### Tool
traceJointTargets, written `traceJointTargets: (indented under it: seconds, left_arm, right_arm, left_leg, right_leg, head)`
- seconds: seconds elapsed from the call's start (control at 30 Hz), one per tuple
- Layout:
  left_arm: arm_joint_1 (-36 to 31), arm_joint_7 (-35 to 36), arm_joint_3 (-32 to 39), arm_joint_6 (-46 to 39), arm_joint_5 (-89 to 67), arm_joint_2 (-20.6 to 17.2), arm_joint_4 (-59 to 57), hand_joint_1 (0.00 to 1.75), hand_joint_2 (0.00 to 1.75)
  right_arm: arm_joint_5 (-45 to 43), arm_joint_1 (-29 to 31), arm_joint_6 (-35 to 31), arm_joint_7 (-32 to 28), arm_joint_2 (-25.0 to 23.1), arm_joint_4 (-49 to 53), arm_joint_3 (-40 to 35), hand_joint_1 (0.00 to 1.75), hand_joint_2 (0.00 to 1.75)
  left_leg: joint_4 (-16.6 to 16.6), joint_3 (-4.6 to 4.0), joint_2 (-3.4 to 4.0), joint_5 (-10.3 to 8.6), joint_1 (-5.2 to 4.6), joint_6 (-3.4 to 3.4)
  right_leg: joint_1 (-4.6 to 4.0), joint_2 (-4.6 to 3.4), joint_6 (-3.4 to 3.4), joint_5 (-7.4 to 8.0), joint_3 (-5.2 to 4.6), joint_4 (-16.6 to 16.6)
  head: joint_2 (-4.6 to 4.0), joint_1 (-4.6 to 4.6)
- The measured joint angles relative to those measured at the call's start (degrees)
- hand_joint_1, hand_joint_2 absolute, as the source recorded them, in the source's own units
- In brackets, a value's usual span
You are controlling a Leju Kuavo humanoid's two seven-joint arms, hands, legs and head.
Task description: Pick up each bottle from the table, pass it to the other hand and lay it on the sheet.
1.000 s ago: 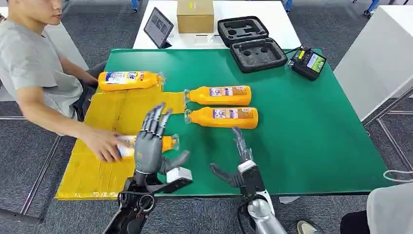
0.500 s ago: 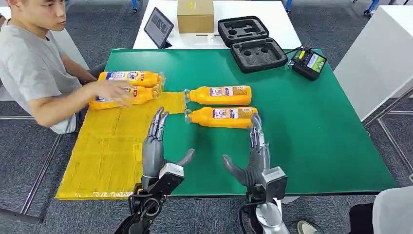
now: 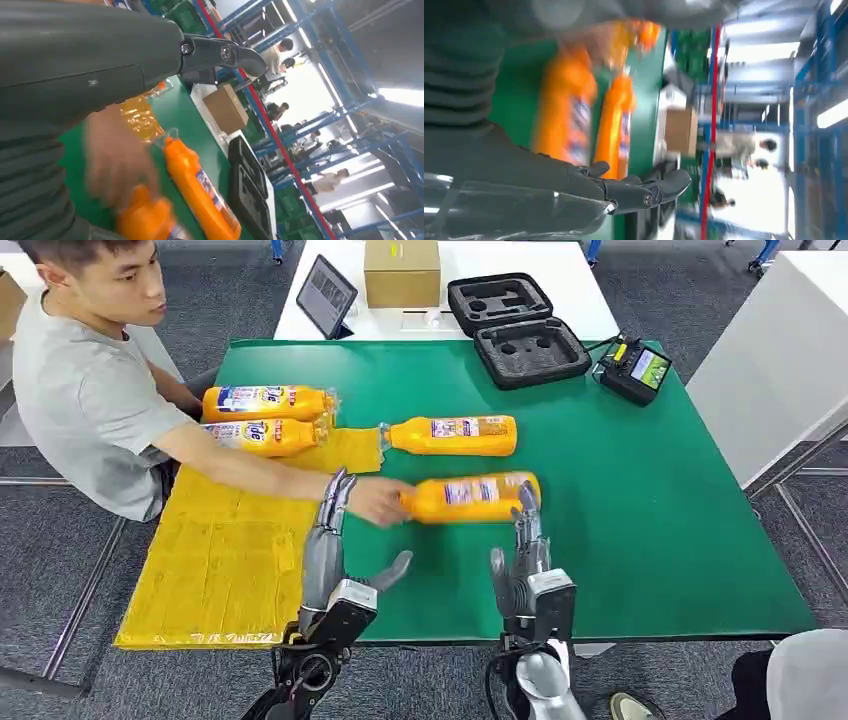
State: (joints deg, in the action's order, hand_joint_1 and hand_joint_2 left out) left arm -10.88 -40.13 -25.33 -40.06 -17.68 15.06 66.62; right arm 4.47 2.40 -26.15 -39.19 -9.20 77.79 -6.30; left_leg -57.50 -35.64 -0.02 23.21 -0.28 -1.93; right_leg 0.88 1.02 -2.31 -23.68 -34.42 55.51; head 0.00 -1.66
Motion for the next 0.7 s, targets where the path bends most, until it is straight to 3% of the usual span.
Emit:
traceJointTargets:
  seconds: [0.13, 0.23, 0.3, 0.4, 0.53, 0.7]
  left_arm:
    - [0.0, 0.0, -1.1, 0.0, 1.0, -0.4, 0.0, 0.00, 1.75]
    - [0.0, 0.0, -1.8, 0.0, 1.6, -0.7, 0.0, 0.00, 1.75]
    - [0.0, 0.0, -2.1, 0.0, 2.1, -1.0, 0.0, 0.00, 1.75]
    - [0.0, 0.0, -2.5, 0.0, 2.4, -1.4, 0.0, 0.00, 1.75]
    - [0.2, 0.0, -3.0, 0.0, 2.3, -1.6, 0.0, 0.00, 1.75]
    - [0.9, 0.0, -3.1, 0.0, 2.3, -2.0, 0.1, 0.00, 1.75]
  right_arm:
    - [6.3, 0.7, -7.6, -0.6, -0.3, -1.7, 0.0, 0.00, 1.75]
    - [16.1, 1.5, -12.6, 0.5, 0.2, -3.5, -0.3, 0.00, 1.75]
    - [24.6, 1.8, -13.1, 2.1, 0.6, -5.1, -0.3, 0.00, 1.75]
    - [29.6, 1.9, -13.4, 3.7, 0.9, -7.0, -0.2, 0.00, 1.75]
    - [48.7, 2.0, -13.6, 7.1, 0.6, -8.9, 1.4, 0.00, 1.75]
    - [60.5, 2.9, -13.6, 14.0, 0.3, -12.0, 1.8, 0.00, 1.75]
  left_leg:
    - [0.0, 0.00, 0.00, 0.00, 0.00, 0.00]
    - [0.0, 0.00, 0.00, 0.00, 0.00, 0.00]
    - [0.0, 0.00, 0.00, 0.00, 0.00, 0.00]
    - [0.0, -0.01, -0.05, 0.00, 0.00, 0.00]
    - [0.0, 0.00, -0.02, 0.00, 0.00, 0.00]
    - [0.0, -0.01, -0.02, 0.00, 0.00, 0.00]
  right_leg:
    - [0.00, 0.00, 0.00, 0.00, 0.00, 0.0]
    - [0.00, 0.00, 0.00, 0.00, 0.00, 0.0]
    - [0.00, 0.00, 0.00, 0.00, 0.00, 0.0]
    - [0.00, 0.03, 0.00, 0.00, 0.00, 0.0]
    - [0.00, 0.01, 0.00, 0.00, 0.00, 0.0]
    - [0.00, 0.01, 0.00, 0.00, 0.00, 0.0]
  head:
    - [0.00, 0.00]
    - [0.00, -0.02]
    - [0.00, 0.00]
    - [0.00, 0.00]
    - [0.00, 0.00]
    - [0.00, 0.00]
